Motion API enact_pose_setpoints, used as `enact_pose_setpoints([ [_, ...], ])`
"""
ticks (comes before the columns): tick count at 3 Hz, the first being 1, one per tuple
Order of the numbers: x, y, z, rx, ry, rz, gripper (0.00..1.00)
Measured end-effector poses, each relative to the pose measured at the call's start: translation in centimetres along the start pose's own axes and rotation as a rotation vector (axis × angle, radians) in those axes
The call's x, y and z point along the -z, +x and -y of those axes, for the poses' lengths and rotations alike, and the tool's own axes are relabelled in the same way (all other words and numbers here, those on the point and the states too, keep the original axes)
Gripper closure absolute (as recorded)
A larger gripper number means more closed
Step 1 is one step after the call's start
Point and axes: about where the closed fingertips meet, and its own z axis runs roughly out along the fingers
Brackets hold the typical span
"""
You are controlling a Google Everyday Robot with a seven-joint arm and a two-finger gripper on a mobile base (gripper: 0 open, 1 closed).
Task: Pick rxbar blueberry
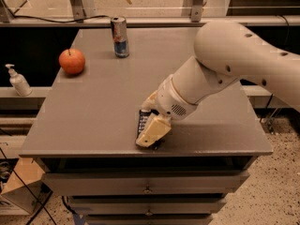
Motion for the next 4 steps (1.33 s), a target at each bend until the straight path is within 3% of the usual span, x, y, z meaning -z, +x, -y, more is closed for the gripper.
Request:
enact_pose_setpoints([
  [2, 0.5, -0.1, -0.1, 0.003, 0.003, 0.002, 0.87],
  [3, 2.3, -1.3, 0.6, 0.019, 0.032, 0.048, 1.00],
  [4, 6.8, -3.1, 2.0, 0.070, 0.099, 0.107, 1.00],
])
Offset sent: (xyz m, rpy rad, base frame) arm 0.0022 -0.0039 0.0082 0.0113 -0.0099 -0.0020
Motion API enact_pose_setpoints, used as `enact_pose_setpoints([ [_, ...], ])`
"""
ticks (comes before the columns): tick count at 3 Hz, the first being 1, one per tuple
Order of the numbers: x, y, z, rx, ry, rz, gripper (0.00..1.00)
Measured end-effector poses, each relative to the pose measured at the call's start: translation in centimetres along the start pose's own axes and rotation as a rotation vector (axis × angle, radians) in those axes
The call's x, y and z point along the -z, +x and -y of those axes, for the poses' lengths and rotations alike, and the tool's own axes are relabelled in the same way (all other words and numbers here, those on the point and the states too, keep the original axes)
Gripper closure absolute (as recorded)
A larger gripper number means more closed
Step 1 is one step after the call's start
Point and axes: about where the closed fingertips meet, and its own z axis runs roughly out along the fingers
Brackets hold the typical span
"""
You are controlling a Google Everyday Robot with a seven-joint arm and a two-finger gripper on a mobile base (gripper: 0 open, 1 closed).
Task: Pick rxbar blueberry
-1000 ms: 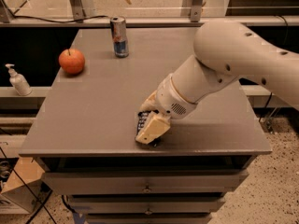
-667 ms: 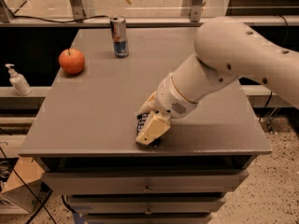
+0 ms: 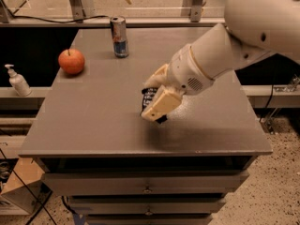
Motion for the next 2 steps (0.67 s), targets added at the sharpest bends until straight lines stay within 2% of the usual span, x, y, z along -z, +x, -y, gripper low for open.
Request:
enact_pose_setpoints([
  [1, 5.6, -2.9, 2.9, 0.061, 0.085, 0.088, 1.00],
  [2, 7.8, -5.1, 3.8, 0.097, 0.133, 0.116, 1.00],
])
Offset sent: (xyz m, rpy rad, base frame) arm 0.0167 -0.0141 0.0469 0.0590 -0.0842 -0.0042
